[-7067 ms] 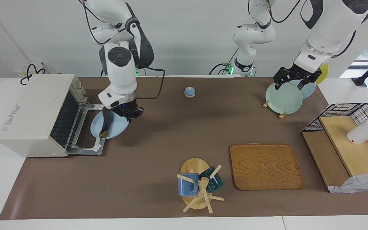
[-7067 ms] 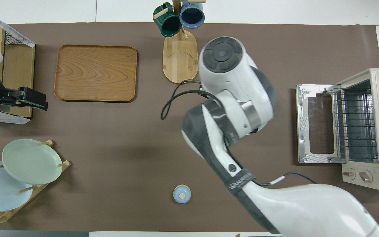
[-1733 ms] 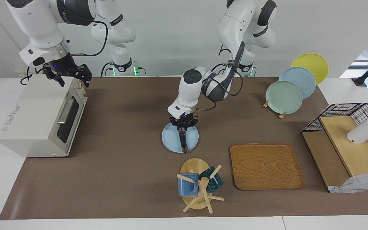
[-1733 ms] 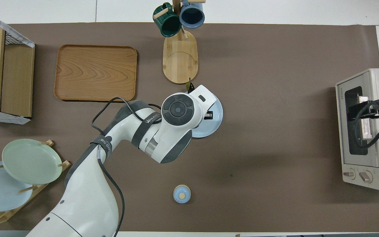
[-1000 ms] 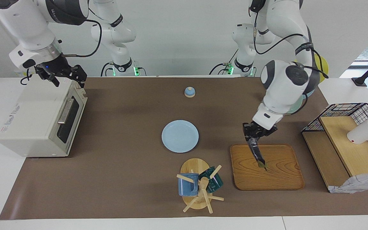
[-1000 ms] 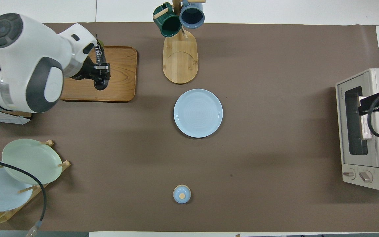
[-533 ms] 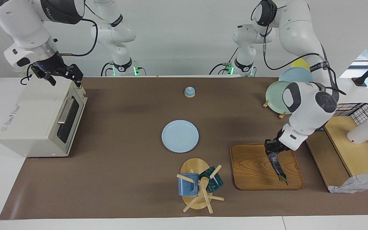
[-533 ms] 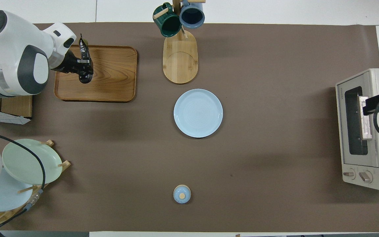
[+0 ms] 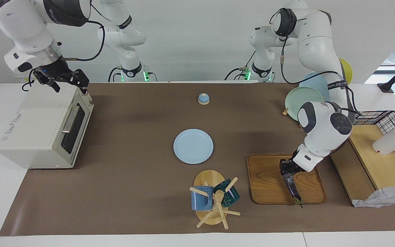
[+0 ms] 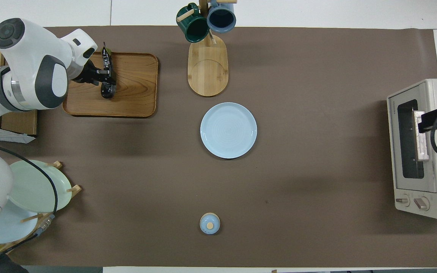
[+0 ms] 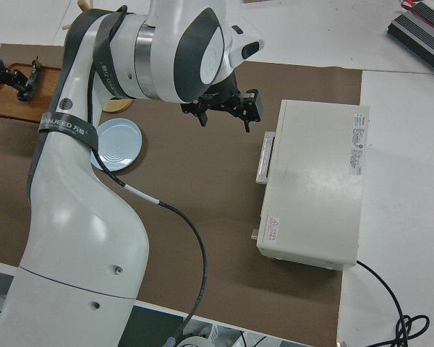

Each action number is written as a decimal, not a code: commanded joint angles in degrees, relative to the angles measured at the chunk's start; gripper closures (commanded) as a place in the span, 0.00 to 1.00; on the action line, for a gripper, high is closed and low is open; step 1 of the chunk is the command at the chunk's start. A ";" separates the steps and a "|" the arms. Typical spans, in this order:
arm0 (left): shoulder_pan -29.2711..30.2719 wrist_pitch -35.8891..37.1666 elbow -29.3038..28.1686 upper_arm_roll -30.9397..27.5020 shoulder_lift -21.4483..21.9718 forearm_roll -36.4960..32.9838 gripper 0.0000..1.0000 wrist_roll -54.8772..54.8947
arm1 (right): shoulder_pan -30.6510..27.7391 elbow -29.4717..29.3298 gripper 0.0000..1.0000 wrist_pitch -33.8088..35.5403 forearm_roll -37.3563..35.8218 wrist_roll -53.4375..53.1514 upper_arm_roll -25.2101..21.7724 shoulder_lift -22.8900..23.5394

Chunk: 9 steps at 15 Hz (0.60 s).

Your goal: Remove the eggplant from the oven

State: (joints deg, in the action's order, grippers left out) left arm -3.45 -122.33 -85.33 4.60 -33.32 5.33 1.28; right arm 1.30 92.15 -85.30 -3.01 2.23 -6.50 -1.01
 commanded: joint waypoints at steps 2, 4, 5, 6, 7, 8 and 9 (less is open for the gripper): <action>0.72 4.99 0.25 -0.29 4.66 1.26 0.00 0.92 | 0.02 -0.74 0.00 0.49 0.82 2.34 -0.27 0.65; 2.21 7.70 0.25 -0.29 8.08 1.17 0.00 0.74 | 0.10 -0.74 0.00 0.66 1.16 2.17 -0.53 0.66; 2.83 9.89 0.42 -0.38 9.84 1.00 0.00 0.74 | 0.10 -0.74 0.00 0.92 1.43 2.17 -0.62 0.66; 3.01 11.39 0.34 -0.47 11.86 0.82 0.00 0.74 | 0.10 -0.65 0.00 0.84 1.60 2.25 -0.71 0.57; 3.10 13.85 0.42 -0.99 13.88 0.56 0.00 0.57 | 0.10 -0.48 0.00 0.66 1.61 2.34 -0.71 0.48; 3.01 17.52 0.68 -1.78 15.64 0.47 0.00 0.22 | 0.10 -0.30 0.00 0.40 1.61 2.34 -0.45 0.39; 3.01 20.95 1.03 -1.79 17.92 0.03 0.00 0.04 | 0.10 -0.39 0.00 0.49 1.61 2.34 -0.36 0.48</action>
State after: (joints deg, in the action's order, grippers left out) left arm -0.40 -107.11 -83.67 3.47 -19.96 5.46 1.33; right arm 1.35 92.15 -85.30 -3.01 2.78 -6.54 -0.76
